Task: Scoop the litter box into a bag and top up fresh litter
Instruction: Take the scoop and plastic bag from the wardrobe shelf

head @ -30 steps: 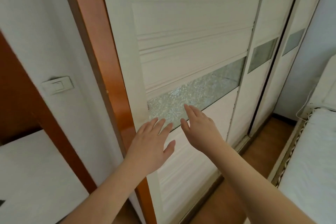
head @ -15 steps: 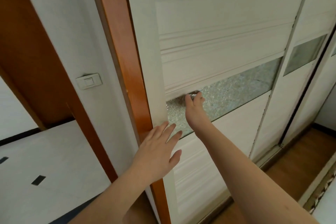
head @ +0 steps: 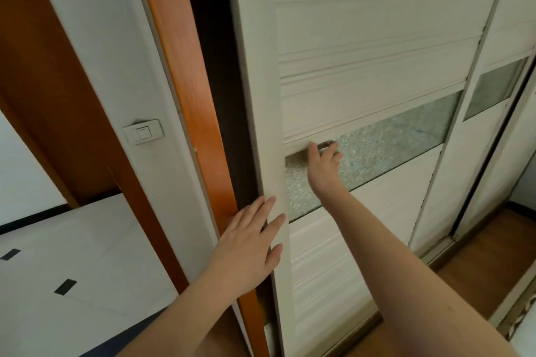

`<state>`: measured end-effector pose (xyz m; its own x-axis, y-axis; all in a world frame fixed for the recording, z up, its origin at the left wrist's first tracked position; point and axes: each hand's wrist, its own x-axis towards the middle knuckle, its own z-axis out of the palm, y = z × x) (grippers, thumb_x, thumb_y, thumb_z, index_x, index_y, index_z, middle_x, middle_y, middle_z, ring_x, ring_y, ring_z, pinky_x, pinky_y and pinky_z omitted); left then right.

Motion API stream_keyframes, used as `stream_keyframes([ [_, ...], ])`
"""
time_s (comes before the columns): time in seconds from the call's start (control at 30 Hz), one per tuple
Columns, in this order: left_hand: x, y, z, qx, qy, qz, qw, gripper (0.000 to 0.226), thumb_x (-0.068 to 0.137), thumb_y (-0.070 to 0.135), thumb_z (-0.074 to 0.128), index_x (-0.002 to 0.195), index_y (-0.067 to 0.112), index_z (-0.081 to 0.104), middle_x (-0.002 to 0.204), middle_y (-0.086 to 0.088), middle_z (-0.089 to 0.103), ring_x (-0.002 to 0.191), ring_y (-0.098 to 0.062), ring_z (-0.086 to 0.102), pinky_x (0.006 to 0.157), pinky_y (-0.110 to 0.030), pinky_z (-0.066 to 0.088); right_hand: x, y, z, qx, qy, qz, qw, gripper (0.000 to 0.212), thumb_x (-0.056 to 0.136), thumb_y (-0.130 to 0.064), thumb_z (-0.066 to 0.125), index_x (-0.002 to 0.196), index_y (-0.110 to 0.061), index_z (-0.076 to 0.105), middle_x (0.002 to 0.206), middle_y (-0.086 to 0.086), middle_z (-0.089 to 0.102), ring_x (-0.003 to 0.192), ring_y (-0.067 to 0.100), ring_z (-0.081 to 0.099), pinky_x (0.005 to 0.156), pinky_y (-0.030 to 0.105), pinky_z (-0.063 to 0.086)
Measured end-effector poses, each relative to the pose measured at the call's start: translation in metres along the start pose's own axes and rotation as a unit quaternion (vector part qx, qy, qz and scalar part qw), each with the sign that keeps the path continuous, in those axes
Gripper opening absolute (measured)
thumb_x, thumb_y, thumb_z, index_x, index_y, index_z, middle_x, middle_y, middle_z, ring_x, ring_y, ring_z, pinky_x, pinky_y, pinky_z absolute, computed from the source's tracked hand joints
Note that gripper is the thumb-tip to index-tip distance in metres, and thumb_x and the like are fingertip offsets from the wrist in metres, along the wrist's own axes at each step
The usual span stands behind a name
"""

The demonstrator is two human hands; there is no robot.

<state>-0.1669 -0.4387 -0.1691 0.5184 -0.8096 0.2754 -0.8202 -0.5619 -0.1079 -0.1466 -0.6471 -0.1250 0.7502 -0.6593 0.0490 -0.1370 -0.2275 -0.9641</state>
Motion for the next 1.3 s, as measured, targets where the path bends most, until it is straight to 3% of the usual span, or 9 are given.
stream_keyframes([
  [0.17,0.007,0.005,0.001,0.001,0.022,-0.008,1.0,0.064,0.1,0.052,0.022,0.154,0.029,-0.002,0.163,0.001,-0.013,0.148,-0.017,-0.014,0.113,-0.034,-0.011,0.019,0.014,-0.04,-0.107,-0.015,-0.029,0.994,0.065,0.101,-0.047,0.024,0.152,-0.015,-0.001,0.16,0.014,-0.01,0.147,0.032,-0.003,0.117,0.05,0.005],
  [0.3,0.029,0.012,0.008,0.015,0.067,-0.014,0.998,0.074,0.1,0.05,0.03,0.154,0.022,-0.013,0.162,-0.005,-0.015,0.149,-0.022,-0.011,0.113,-0.038,-0.014,0.015,-0.002,-0.064,-0.219,0.055,-0.111,0.968,0.067,0.099,-0.05,0.027,0.153,-0.02,0.001,0.161,0.007,-0.006,0.148,0.023,-0.001,0.118,0.046,0.005],
  [0.43,0.056,0.02,0.013,-0.036,0.116,-0.027,0.992,0.086,0.098,0.048,0.038,0.15,0.018,-0.023,0.159,-0.003,-0.028,0.146,-0.019,-0.021,0.116,-0.039,-0.007,-0.008,-0.05,-0.065,-0.326,0.139,-0.325,0.877,0.065,0.099,-0.05,0.028,0.153,-0.028,-0.001,0.161,0.0,-0.006,0.148,0.018,-0.003,0.117,0.043,0.003],
  [0.57,0.065,0.023,0.015,-0.088,0.167,-0.064,0.98,0.089,0.096,0.048,0.042,0.152,0.011,-0.016,0.162,-0.007,-0.018,0.15,-0.021,-0.008,0.118,-0.04,0.006,-0.023,-0.097,-0.058,-0.429,0.196,-0.45,0.758,0.063,0.101,-0.05,0.027,0.153,-0.022,0.004,0.162,0.001,0.001,0.148,0.02,0.0,0.119,0.041,0.005],
  [0.77,0.07,0.014,0.025,-0.094,0.146,-0.039,0.984,0.091,0.095,0.05,0.042,0.152,0.009,-0.017,0.161,-0.01,-0.02,0.149,-0.026,-0.004,0.12,-0.043,0.017,-0.015,-0.131,-0.044,-0.535,0.24,-0.468,0.661,0.064,0.101,-0.049,0.026,0.154,-0.019,0.007,0.162,0.002,0.004,0.148,0.021,0.001,0.12,0.043,0.009],
  [0.9,0.072,0.014,0.026,-0.11,0.155,-0.026,0.981,0.097,0.084,0.048,0.062,0.153,0.002,0.011,0.162,-0.015,0.006,0.147,-0.029,0.018,0.114,-0.044,0.027,-0.005,-0.127,-0.038,-0.567,0.275,-0.453,0.63,0.067,0.1,-0.047,0.031,0.154,-0.019,0.004,0.162,0.001,0.0,0.148,0.018,0.0,0.12,0.041,0.01],
  [0.97,0.075,0.014,0.028,-0.106,0.151,-0.023,0.983,0.098,0.082,0.05,0.065,0.152,0.003,0.016,0.162,-0.016,0.008,0.146,-0.03,0.019,0.113,-0.046,0.027,-0.003,-0.124,-0.035,-0.567,0.288,-0.454,0.625,0.067,0.099,-0.046,0.032,0.154,-0.019,0.004,0.162,-0.001,-0.001,0.148,0.017,0.0,0.12,0.042,0.011],
  [1.3,0.091,0.012,0.029,-0.1,0.119,0.004,0.988,0.094,0.096,0.05,0.044,0.149,0.011,-0.024,0.154,-0.01,-0.036,0.144,-0.029,-0.021,0.119,-0.043,-0.002,0.002,-0.125,-0.046,-0.602,0.299,-0.416,0.612,0.066,0.099,-0.05,0.026,0.154,-0.021,0.003,0.162,-0.001,-0.002,0.148,0.019,0.001,0.119,0.048,0.01],
])
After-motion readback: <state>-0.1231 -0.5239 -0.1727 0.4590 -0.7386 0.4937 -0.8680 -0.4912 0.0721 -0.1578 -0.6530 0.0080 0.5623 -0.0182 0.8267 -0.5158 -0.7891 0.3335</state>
